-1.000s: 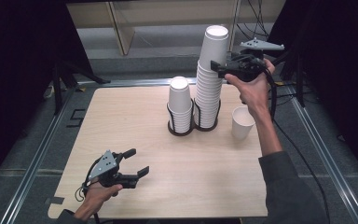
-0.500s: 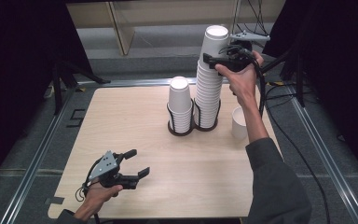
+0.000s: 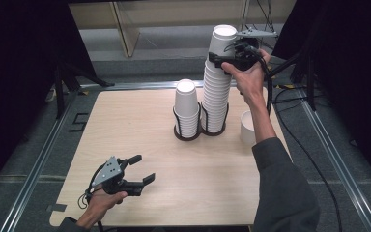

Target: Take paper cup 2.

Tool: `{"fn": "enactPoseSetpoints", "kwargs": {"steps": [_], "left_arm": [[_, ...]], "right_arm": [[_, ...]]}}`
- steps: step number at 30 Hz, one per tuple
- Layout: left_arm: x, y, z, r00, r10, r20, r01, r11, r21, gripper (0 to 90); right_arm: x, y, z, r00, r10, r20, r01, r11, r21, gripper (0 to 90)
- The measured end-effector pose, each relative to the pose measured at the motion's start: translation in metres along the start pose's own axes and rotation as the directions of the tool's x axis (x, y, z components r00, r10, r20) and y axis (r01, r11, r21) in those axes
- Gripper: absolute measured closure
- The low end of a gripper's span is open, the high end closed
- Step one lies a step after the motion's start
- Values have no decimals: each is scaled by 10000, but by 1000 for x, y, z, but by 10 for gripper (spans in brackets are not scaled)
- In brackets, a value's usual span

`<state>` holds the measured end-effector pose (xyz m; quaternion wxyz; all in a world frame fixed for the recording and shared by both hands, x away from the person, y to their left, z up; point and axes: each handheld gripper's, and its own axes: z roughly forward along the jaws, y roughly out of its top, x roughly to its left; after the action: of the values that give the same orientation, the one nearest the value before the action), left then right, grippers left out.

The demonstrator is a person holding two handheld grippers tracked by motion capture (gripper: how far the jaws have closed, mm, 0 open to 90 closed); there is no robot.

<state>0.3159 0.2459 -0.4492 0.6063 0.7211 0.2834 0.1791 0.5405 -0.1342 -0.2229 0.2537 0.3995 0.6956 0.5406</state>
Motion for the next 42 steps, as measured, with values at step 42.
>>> {"fn": "enactPoseSetpoints", "kwargs": {"steps": [42], "left_arm": [[1, 0, 1, 9999, -3, -171, 6, 9998, 182, 145]], "right_arm": [[-2, 39, -100, 10000, 4, -14, -6, 9805, -1964, 190]]}}
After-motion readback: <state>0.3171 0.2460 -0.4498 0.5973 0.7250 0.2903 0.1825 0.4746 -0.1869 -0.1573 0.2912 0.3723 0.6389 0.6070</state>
